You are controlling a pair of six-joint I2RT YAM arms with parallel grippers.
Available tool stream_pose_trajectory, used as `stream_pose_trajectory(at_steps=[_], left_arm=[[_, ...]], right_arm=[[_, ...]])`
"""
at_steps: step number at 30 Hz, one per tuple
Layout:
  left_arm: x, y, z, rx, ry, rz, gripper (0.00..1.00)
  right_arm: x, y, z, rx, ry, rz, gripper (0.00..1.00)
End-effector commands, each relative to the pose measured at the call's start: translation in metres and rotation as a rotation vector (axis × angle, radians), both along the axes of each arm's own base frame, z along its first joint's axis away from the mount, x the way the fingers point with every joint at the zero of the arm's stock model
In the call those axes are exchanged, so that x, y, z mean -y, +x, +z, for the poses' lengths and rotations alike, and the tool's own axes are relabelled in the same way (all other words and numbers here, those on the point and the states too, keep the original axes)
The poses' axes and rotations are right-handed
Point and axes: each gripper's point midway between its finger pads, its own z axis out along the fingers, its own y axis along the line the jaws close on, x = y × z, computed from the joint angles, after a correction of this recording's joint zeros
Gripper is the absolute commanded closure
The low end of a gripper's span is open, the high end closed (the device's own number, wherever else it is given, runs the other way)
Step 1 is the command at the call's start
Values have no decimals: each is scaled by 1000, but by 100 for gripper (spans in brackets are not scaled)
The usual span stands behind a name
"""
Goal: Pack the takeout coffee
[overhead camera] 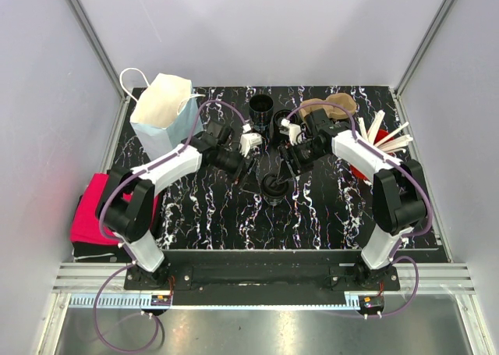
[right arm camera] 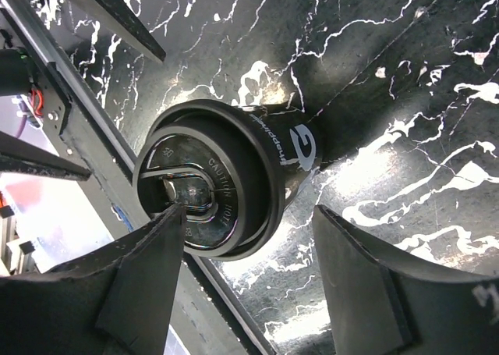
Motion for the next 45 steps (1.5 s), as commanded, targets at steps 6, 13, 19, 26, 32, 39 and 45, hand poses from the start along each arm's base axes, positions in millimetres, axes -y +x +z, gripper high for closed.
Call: stream_pose_trajectory(at_steps=[6,13,19,26,32,39,45], left_arm=[[21,3,0,-49,-55,21,17],[25,2,-14,-86,-19,43,17],[25,1,-22,-91,8,63,19],[24,2,-33,-103,25,77,31],[23,4,-37,-112,23,89,44],[23,3,-31,-202,-68,66,43],[23,-2,-32,-256,-95,51,43]], right_arm=[[-8,1,-10,14,-19,22,35],[-10,1,-14,10,-30,27,41],[-10,2,-16,8,-34,22,44],[-10,1,-19,4,-37,23,45],[-10,-2,-22,-4,-36,25,46],[-10,-5,-25,-14,-33,29,46],[-9,-4,-26,-16,-36,26,47]])
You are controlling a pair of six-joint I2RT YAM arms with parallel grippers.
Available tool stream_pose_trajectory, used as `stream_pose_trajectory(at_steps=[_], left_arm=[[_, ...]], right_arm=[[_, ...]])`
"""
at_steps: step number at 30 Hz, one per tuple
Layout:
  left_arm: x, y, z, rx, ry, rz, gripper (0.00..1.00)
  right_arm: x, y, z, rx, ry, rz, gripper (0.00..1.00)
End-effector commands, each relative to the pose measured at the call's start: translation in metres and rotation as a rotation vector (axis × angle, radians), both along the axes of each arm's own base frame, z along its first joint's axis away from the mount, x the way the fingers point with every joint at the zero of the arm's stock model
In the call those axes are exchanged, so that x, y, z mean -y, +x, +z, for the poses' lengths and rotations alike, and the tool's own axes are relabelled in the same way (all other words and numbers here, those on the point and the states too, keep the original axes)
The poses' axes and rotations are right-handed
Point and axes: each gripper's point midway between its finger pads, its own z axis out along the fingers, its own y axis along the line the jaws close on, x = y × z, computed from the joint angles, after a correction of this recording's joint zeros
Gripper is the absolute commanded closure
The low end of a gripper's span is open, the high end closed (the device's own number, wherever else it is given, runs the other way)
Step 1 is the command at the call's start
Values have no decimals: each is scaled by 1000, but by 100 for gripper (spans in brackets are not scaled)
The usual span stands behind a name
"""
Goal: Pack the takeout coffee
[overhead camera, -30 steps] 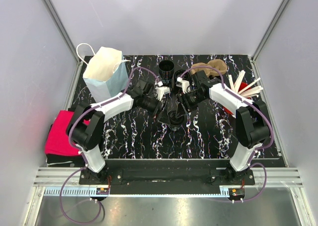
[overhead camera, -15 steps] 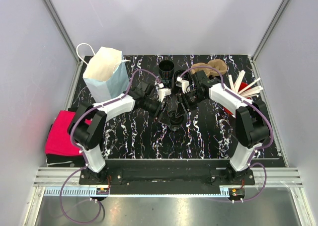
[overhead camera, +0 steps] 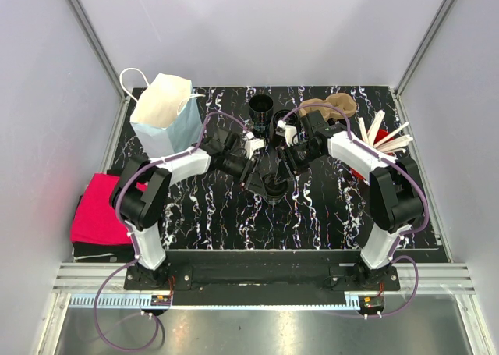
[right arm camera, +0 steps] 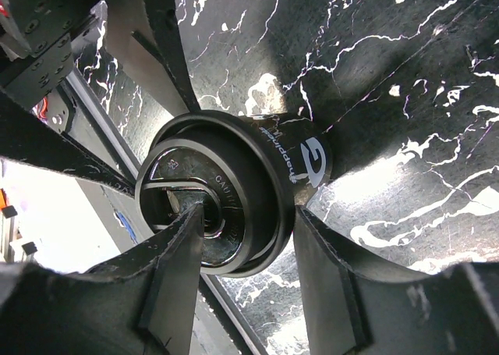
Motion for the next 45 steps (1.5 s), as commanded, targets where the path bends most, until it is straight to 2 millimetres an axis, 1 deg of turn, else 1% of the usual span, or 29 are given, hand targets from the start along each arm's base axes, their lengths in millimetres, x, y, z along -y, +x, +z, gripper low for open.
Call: stream_pose_trajectory(at_steps=[1,3,9,10,12,13,15,16,17,20,22,24,27,28,29,31,37,41,45], left_arm=[[-1,6,-8,-6,-25,5,42],[0,5,-5,-25,-48,2,42],[1,2,-4,-75,-70,2,44],[1,1,-5,-86,-71,4,49],[1,1,-4,-105,-79,1,52],[2,-1,-5,-118,-76,2,57],[2,-2,-3,-131,-85,-2,60],[3,-2,-4,-143,-88,-2,64],[3,-3,-4,-152,-89,-3,65],[4,-3,-8,-176,-87,-1,67],[4,-4,-9,-189,-91,-6,67],[5,-6,-4,-189,-113,-18,61],[5,-10,9,-182,-178,-36,50],[5,-10,17,-194,-197,-29,48],[7,-8,21,-170,-224,-34,46],[5,-12,21,-199,-221,-24,44],[2,-5,18,-213,-225,-4,46],[0,-2,23,-206,-258,12,47],[-2,0,19,-222,-249,26,50]], right_arm=[[2,-5,-18,-10,-47,14,47],[2,-5,-18,-9,-47,15,47],[4,-5,-20,-8,-51,12,47],[3,-5,-19,-7,-50,12,48],[4,-6,-20,-9,-52,11,48],[4,-6,-21,-7,-54,11,48],[4,-7,-22,-9,-54,13,48],[4,-6,-22,-7,-53,10,49],[4,-7,-22,-10,-54,11,49],[5,-7,-23,-11,-56,9,49],[5,-6,-23,-9,-57,9,50],[5,-6,-23,-6,-56,10,50],[5,-7,-24,-6,-56,10,50],[5,-7,-24,-6,-56,11,50],[5,-8,-24,-9,-58,10,50],[5,-7,-25,-6,-56,10,50],[6,-7,-26,-10,-58,7,50],[6,-8,-25,-5,-58,8,51],[6,-7,-24,-2,-57,8,51]])
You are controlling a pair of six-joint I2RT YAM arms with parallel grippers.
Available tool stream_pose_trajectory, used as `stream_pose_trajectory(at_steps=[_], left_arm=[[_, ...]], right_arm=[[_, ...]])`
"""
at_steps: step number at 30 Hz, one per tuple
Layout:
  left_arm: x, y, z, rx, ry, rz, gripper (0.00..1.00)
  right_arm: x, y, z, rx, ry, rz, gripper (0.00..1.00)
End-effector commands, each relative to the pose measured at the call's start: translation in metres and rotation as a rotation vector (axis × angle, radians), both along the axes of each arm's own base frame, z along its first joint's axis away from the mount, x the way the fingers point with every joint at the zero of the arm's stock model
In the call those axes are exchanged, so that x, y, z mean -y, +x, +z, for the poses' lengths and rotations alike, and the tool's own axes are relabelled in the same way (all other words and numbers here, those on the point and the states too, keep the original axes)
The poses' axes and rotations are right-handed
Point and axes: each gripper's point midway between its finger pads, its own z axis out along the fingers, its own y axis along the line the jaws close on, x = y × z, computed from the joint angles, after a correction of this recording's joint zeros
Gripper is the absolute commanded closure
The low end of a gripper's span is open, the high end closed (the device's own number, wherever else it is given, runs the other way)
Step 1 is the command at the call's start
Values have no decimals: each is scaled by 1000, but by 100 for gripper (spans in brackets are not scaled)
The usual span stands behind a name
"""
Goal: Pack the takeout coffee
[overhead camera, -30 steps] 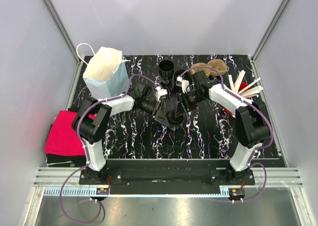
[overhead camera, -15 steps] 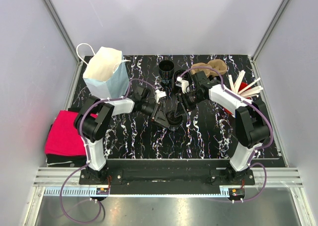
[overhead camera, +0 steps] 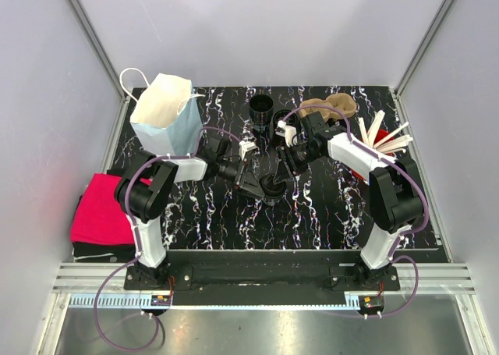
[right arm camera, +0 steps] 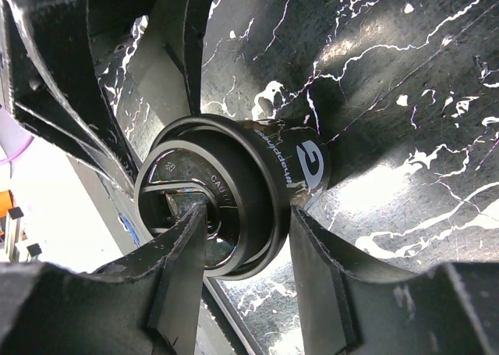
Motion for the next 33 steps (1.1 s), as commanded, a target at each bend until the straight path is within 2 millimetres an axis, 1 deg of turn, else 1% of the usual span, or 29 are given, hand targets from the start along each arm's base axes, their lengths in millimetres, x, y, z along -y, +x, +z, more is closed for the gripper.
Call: stream_pose_trajectory(at_steps=[1,7,12,14,20,23,27,33], left_arm=[[2,10,19,79,-70,-1,51],[2,10,20,49,-90,4,51],[2,8,28,24,-121,-7,48],[3,8,29,22,-122,-7,48],[3,10,20,0,-94,-2,55],[3,9,16,-8,-76,-2,61],[3,10,14,-14,-63,2,64],[5,11,8,-29,-45,8,72]], right_arm=[[10,-7,-23,-3,-89,8,51],[10,-8,-23,-3,-91,8,50],[11,-8,-25,-5,-93,8,51],[11,-8,-25,-6,-94,8,51],[11,-8,-25,-2,-96,6,52],[13,-8,-26,4,-102,5,52],[13,-9,-27,3,-103,7,53],[14,-9,-30,3,-111,4,54]])
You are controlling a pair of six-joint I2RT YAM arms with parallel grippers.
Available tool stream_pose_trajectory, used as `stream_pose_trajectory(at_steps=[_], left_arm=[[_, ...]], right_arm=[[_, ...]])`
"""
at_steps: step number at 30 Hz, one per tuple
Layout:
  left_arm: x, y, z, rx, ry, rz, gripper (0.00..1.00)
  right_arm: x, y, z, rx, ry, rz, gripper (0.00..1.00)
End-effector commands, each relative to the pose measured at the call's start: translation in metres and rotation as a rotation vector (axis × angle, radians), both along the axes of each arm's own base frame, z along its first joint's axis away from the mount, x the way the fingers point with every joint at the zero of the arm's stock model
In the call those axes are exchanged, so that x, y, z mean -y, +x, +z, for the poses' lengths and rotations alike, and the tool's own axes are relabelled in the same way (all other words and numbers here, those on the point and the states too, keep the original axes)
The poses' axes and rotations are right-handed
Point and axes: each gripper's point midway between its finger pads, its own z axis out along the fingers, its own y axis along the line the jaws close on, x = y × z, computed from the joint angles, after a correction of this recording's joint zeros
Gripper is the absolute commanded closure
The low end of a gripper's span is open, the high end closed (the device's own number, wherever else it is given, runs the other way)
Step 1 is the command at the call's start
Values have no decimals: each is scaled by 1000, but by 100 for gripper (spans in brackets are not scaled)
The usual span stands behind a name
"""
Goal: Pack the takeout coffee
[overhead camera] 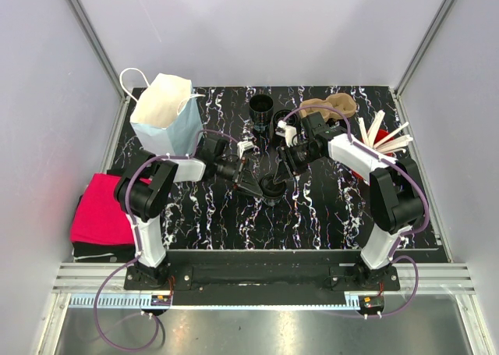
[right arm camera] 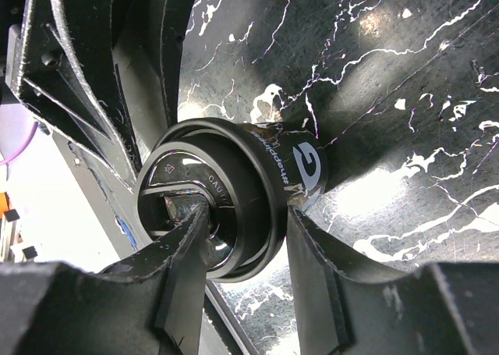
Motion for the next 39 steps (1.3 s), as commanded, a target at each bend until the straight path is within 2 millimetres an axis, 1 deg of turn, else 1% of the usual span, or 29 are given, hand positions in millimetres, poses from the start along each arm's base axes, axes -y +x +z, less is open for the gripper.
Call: stream_pose_trajectory(at_steps=[1,4,5,12,16,17,19,21,22,23,24,29,33,36,38,39], left_arm=[[7,10,-1,53,-8,-7,74],[8,10,-4,50,3,-8,79],[9,10,-4,54,6,-9,81],[10,9,-13,71,76,-9,92],[8,9,-20,79,109,-13,96],[8,9,-19,77,104,-17,94],[7,12,-15,83,86,-21,78],[6,17,-5,107,64,-16,67],[6,19,0,114,54,-17,57],[7,23,9,145,36,-16,54],[7,28,25,189,9,-16,49],[8,32,46,270,-16,-19,47],[8,32,51,282,-21,-23,46],[7,30,58,314,-38,-39,46],[5,29,64,338,-49,-43,45],[4,32,63,344,-32,-30,42]], right_arm=[[14,-10,-29,-10,-118,5,54],[17,-11,-32,-7,-133,3,55],[19,-11,-34,-6,-140,2,55],[24,-9,-35,55,-164,-10,57],[26,-7,-37,73,-175,-15,57],[26,-8,-37,70,-176,-15,57],[25,-6,-36,71,-172,-17,58],[24,-5,-35,68,-169,-19,58],[22,-3,-34,71,-165,-21,58],[22,-3,-34,68,-165,-22,58],[20,-1,-33,59,-160,-23,58],[17,3,-27,67,-151,-28,58],[17,3,-25,73,-148,-29,58],[16,4,-21,81,-141,-28,58],[16,4,-20,82,-138,-27,58],[16,4,-19,85,-136,-26,58]])
